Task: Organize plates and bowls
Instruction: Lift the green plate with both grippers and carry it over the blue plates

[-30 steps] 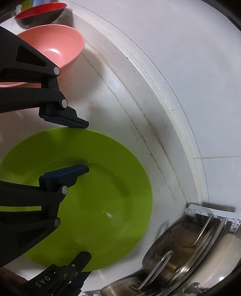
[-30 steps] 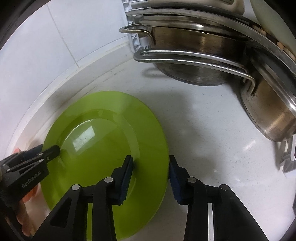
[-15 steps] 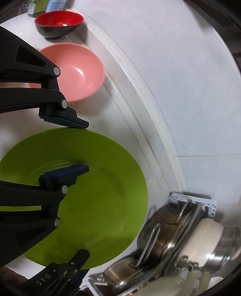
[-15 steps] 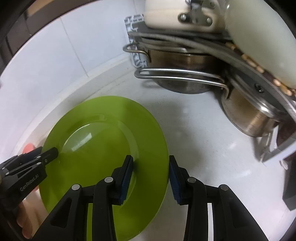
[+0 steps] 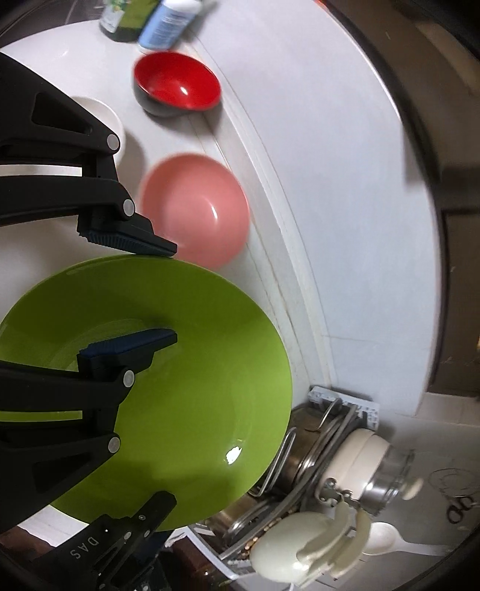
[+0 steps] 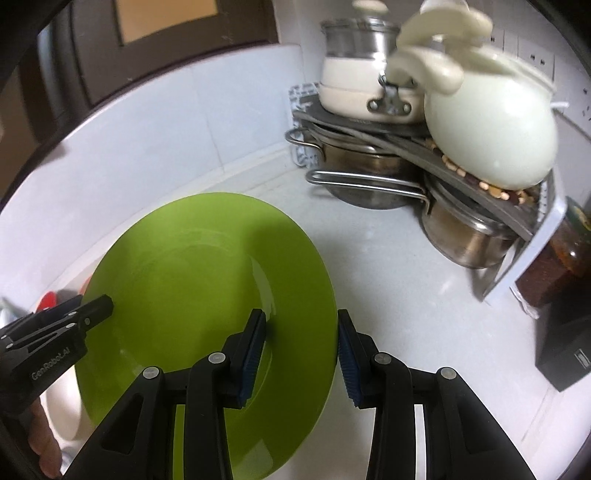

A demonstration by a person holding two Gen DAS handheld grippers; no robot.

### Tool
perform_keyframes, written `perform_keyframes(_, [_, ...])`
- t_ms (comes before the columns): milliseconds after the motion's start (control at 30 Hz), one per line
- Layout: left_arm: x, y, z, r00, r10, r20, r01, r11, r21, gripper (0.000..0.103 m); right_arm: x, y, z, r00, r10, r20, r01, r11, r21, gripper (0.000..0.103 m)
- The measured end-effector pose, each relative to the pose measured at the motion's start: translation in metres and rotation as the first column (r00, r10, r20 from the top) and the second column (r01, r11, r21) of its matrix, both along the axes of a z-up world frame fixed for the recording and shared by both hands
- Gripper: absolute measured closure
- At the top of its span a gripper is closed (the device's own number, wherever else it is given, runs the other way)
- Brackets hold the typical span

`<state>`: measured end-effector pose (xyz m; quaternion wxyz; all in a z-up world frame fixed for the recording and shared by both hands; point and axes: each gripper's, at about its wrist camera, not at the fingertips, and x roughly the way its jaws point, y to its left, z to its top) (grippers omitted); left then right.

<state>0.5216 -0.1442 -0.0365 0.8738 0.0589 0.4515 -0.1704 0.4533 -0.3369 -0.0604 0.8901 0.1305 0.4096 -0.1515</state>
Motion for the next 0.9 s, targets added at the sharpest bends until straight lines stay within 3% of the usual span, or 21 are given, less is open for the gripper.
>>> perform_keyframes(900, [-0.130, 0.228, 0.028, 0.978, 0.208, 0.029, -0.204, 0.974, -0.100, 0.063, -0.114, 0.194, 0.045, 0.980, 0.177, 0.088, -0.169, 0.981, -0.090, 0.063])
